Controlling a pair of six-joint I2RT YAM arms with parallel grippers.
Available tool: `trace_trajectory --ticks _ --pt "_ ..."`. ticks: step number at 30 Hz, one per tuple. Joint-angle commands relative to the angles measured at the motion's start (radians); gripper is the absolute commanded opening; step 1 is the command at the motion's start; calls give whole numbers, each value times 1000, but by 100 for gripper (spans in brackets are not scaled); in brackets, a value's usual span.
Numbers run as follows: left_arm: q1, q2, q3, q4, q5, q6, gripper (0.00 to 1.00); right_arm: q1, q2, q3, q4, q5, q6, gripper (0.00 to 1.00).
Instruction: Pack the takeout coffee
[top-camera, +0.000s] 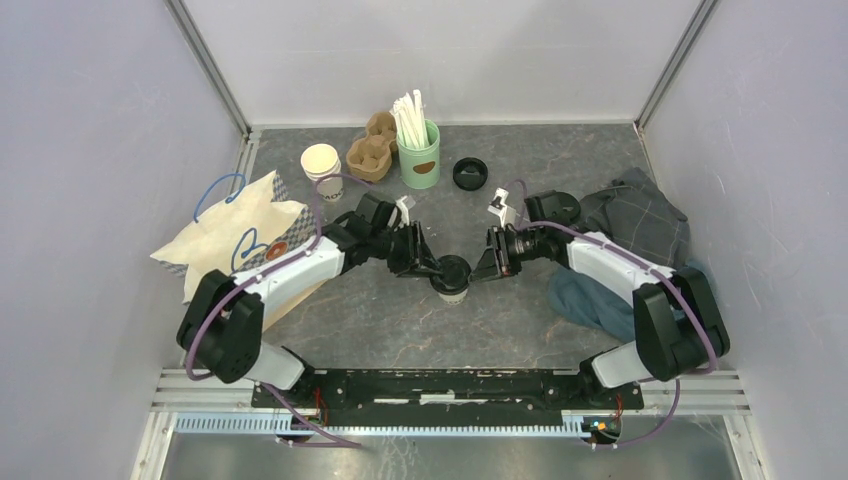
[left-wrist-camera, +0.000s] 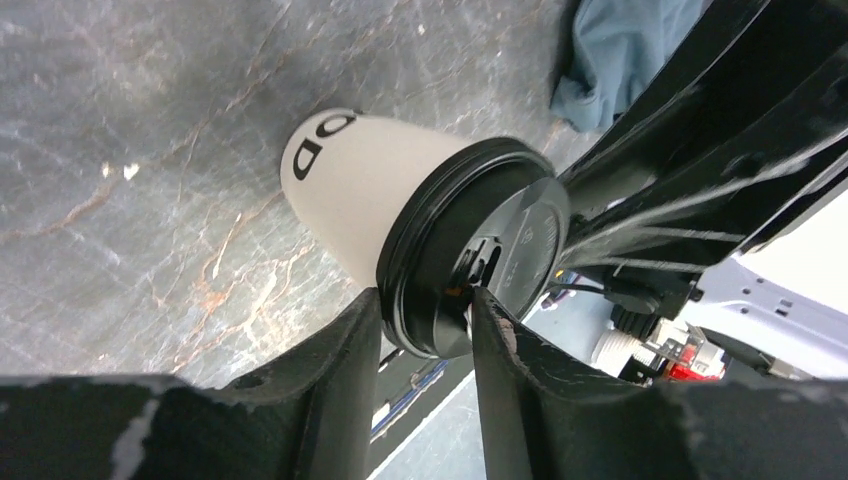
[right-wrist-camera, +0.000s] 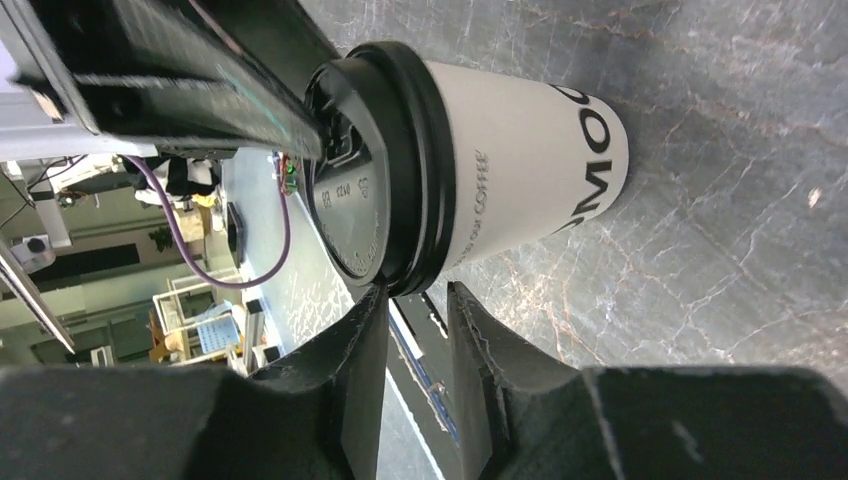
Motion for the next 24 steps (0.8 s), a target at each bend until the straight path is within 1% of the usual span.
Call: trace_trajectory --ticks 1,5,7,13,15,20,24 --pt "-36 -66 -75 80 40 -47 44 -1 66 109 30 25 -47 33" --pt "-77 -79 -103 106 41 -81 43 -6 100 180 -53 73 -121 32" --pt "-96 -80 -99 108 30 -86 43 -14 106 180 -53 75 -126 36" --pt "-84 -91 -50 64 -39 -66 54 -29 99 168 -47 44 -129 47" --pt "-69 -85 -36 67 -40 -65 58 -33 101 159 -23 29 -109 49" --pt "-56 -39 24 43 -42 -49 59 -40 125 167 -1 26 -89 50" --pt "-49 -22 52 37 -41 -39 61 -70 134 166 2 31 -85 52"
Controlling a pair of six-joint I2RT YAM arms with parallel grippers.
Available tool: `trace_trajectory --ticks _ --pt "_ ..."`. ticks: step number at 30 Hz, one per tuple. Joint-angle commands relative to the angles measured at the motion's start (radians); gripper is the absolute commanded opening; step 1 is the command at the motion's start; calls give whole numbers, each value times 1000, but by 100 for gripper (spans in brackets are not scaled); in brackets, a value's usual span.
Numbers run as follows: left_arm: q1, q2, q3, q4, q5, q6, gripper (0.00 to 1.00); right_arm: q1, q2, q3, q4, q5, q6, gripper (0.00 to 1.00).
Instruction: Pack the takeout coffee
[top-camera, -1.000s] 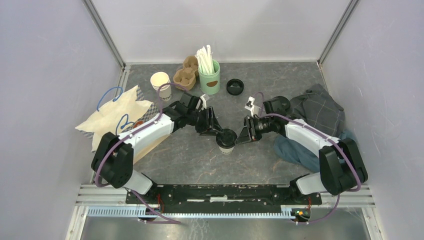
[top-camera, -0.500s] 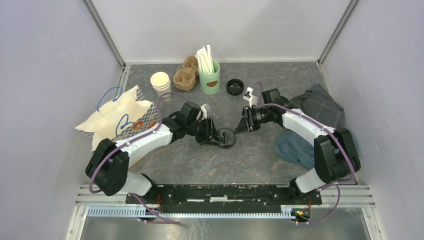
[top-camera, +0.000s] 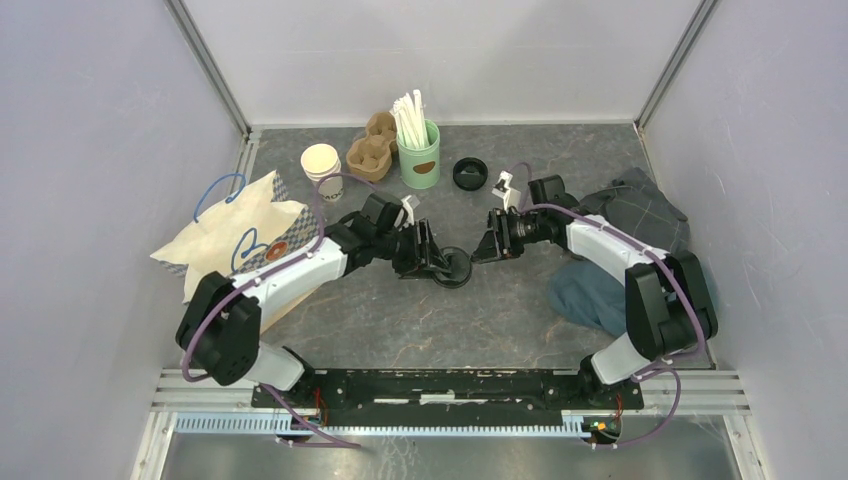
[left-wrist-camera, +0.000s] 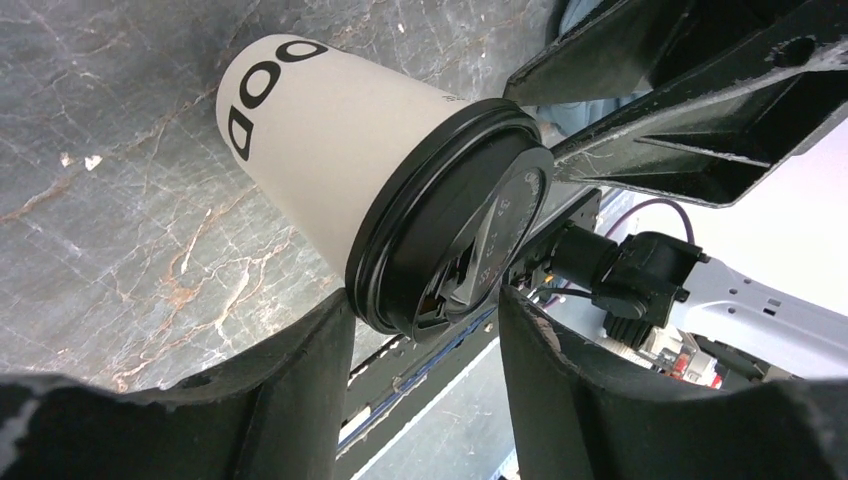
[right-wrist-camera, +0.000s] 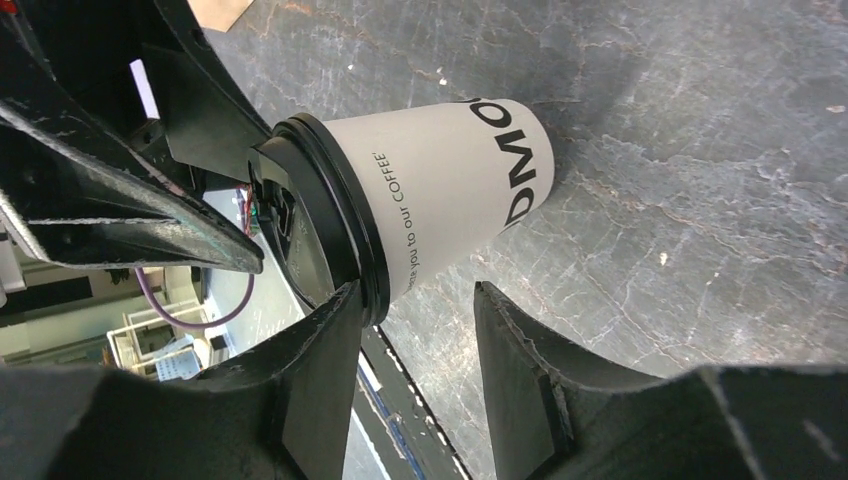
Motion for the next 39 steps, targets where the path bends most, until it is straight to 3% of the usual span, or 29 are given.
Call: trace_trajectory --ticks 1,10,19,26,29,34,39 --pt "2 18 71 41 12 15 62 -23 12 18 38 -16 3 52" --pt "2 58 64 38 37 20 66 -34 44 16 44 -41 0 53" --pt "12 19 90 -21 6 55 83 -53 52 65 3 -24 -25 57" --pt "57 -38 85 -64 -2 61 86 -101 16 74 -43 -27 -37 61" --pt "89 -60 65 -68 -5 49 78 -99 -26 6 17 -68 14 60" --pt "123 -19 37 -56 12 43 53 -76 -58 -98 151 -141 95 60" --pt "134 10 20 25 57 26 60 -34 -37 -88 185 -158 118 61"
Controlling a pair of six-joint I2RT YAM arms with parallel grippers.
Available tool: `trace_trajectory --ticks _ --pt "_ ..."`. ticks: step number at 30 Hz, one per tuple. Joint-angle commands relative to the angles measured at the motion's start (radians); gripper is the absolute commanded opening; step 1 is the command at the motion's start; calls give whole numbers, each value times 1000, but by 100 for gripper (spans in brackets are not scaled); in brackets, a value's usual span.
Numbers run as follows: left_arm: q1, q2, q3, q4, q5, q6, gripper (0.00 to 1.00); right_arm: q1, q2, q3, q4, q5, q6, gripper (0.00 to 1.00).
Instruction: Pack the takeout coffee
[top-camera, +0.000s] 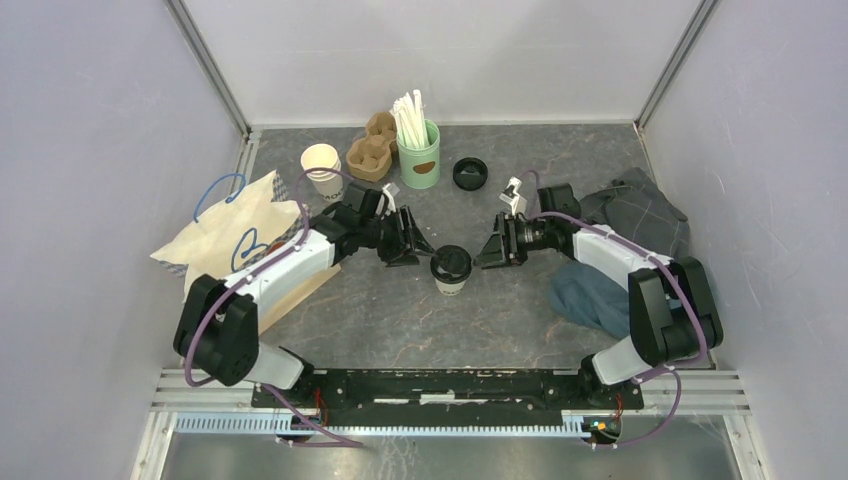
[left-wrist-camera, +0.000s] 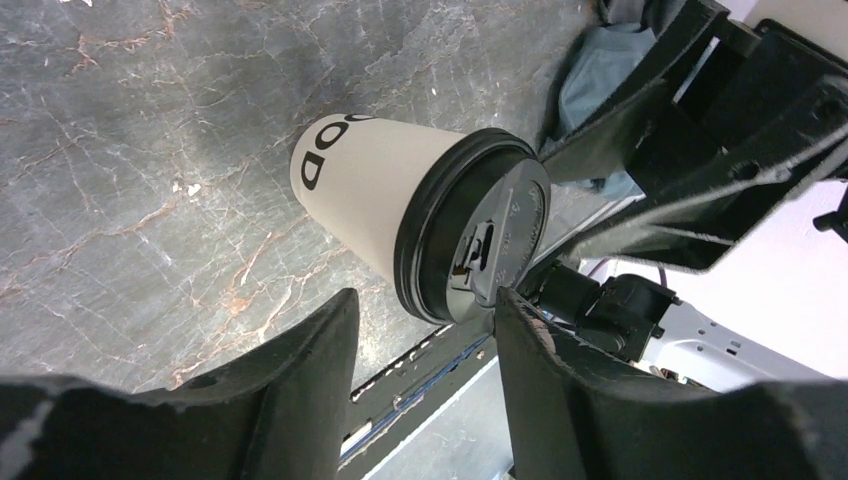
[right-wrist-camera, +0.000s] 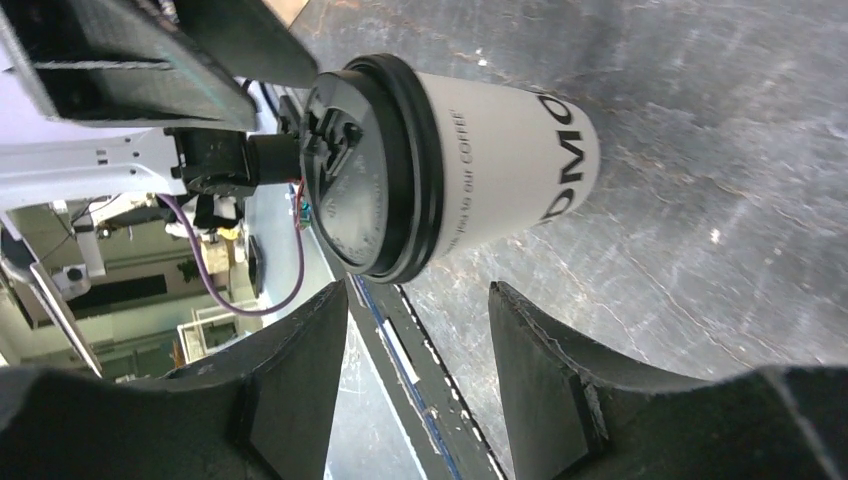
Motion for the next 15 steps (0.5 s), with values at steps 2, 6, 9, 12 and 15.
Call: trace_trajectory --ticks 2,6,9,12,15 --pt "5 34 -11 91 48 10 62 40 8 21 102 -56 38 61" --pt "6 71 -10 113 70 7 55 45 28 15 143 -53 65 60" --pt "5 84 -12 110 69 18 51 49 35 12 160 -52 74 58" --pt "5 90 -26 104 65 25 47 55 45 5 172 -50 76 55" --pt "6 95 -51 109 60 26 44 56 60 -15 186 -30 70 52"
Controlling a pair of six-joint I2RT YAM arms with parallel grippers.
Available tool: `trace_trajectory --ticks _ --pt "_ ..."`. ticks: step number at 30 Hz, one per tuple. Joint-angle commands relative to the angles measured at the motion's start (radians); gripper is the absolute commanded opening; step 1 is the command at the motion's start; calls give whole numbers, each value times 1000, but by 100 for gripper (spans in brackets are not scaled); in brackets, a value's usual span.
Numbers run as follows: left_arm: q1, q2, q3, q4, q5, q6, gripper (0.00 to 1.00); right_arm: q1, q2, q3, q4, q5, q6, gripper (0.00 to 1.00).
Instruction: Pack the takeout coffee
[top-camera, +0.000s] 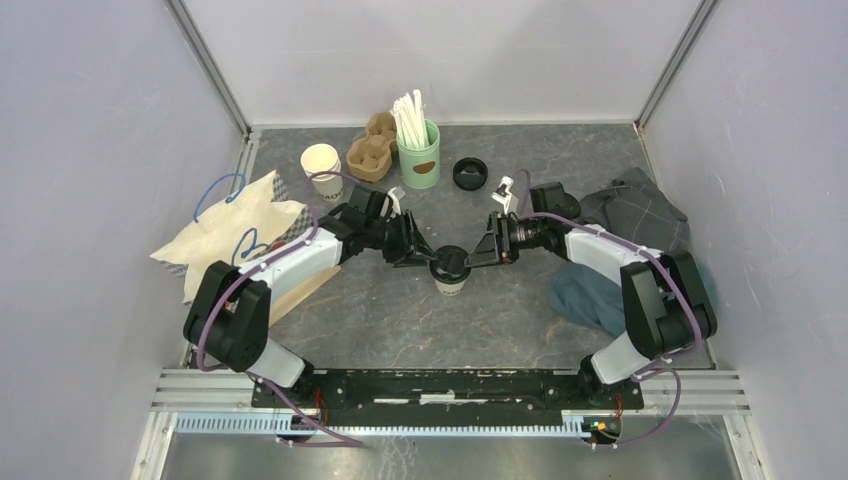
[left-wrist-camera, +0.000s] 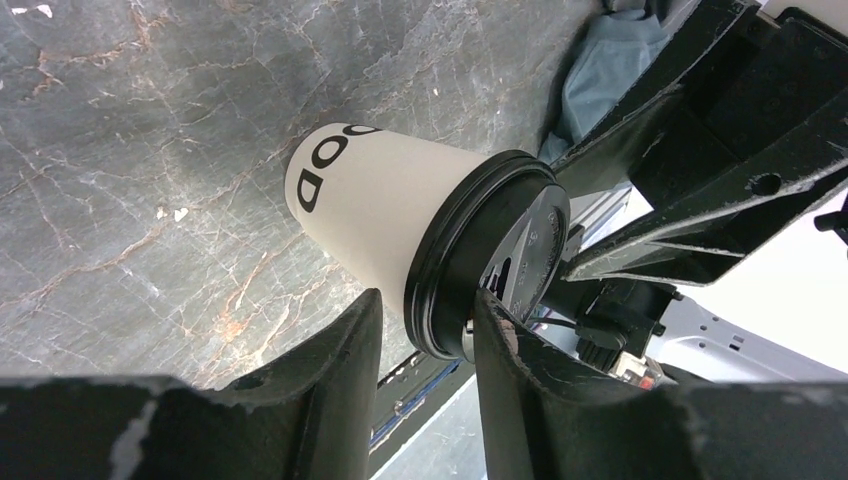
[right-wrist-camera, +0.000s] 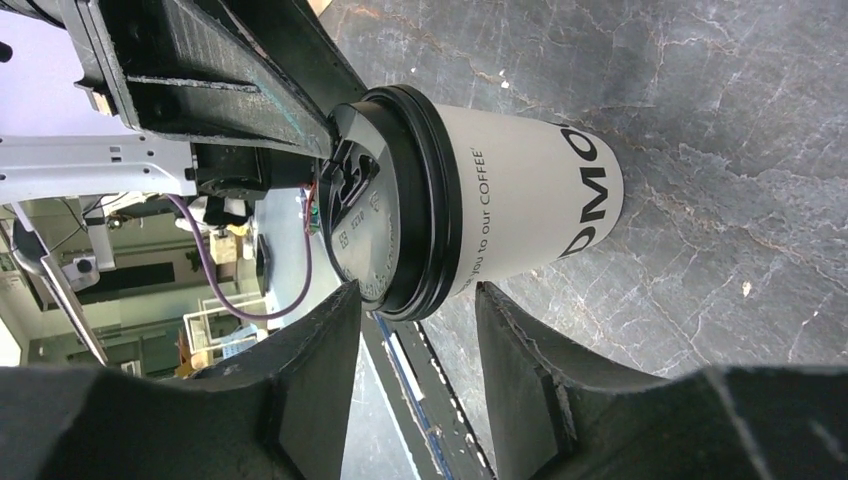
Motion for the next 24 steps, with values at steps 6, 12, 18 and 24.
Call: trace_trajectory --ticks 6,12,18,24 --pt "3 4 -104 49 -10 29 43 -14 80 -103 59 59 -64 45" --pt "3 -15 -128 46 -14 32 41 -37 69 -48 -47 119 -146 44" --pt "5 -93 -75 48 12 -5 68 -32 38 17 -60 55 -116 48" --pt "12 -141 -67 59 14 -44 78 -6 44 28 -52 23 -119 48"
